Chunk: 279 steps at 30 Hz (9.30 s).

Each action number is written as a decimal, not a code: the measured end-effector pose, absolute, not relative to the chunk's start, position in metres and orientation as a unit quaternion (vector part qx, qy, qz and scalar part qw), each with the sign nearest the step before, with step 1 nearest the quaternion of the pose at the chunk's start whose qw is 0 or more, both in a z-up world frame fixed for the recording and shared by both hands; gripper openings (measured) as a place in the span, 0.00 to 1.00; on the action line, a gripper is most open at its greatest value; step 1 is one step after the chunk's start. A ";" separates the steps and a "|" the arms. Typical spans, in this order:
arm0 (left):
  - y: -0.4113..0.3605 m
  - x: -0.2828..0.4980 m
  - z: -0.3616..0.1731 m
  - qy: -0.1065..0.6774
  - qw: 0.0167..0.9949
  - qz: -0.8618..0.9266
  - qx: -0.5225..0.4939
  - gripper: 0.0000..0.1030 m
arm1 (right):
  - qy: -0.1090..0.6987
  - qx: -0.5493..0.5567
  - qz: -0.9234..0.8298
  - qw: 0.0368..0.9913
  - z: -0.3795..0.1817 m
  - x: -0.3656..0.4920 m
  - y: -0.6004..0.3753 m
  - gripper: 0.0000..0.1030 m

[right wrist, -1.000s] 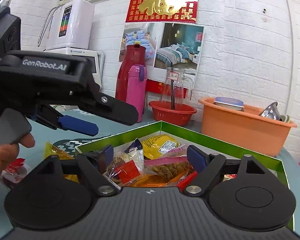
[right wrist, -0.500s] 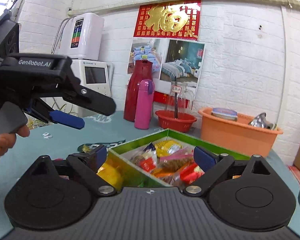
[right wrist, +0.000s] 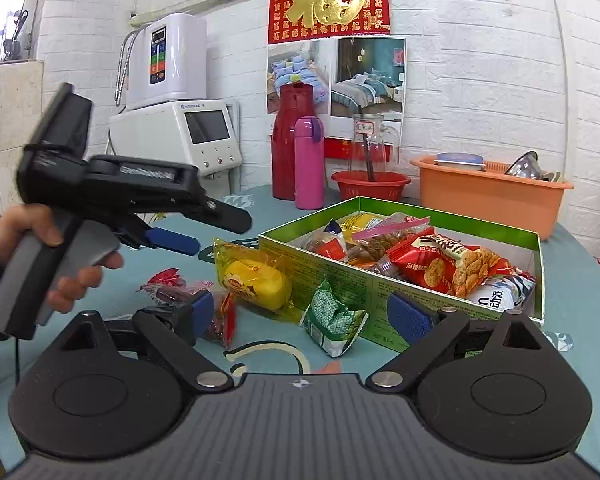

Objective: Organize snacks
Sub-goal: 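Grasp the yellow wrapped bun with the left gripper, then lift the yellow bun into the green box and open the left gripper, then move the left gripper to the green packet and grasp it, then carry the green packet into the green box and release it, then grasp the red-topped clear bag of dried fruit with the left gripper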

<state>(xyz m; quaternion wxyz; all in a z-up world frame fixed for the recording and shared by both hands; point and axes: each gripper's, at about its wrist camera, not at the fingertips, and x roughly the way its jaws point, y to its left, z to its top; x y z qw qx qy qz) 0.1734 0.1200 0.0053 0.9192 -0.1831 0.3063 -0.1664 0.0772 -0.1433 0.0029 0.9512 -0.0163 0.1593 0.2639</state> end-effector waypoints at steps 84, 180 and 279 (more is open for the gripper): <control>-0.011 0.237 0.061 0.252 0.924 -0.266 -0.110 1.00 | 0.101 -0.042 0.138 0.984 0.019 0.159 -0.203 1.00; 0.007 0.139 0.024 0.291 0.889 -0.302 -0.186 0.47 | 0.190 -0.002 0.212 0.959 0.013 0.088 -0.183 0.56; 0.058 0.110 -0.014 0.354 0.879 -0.249 -0.201 0.51 | 0.267 0.010 0.262 0.928 -0.030 0.060 -0.150 0.62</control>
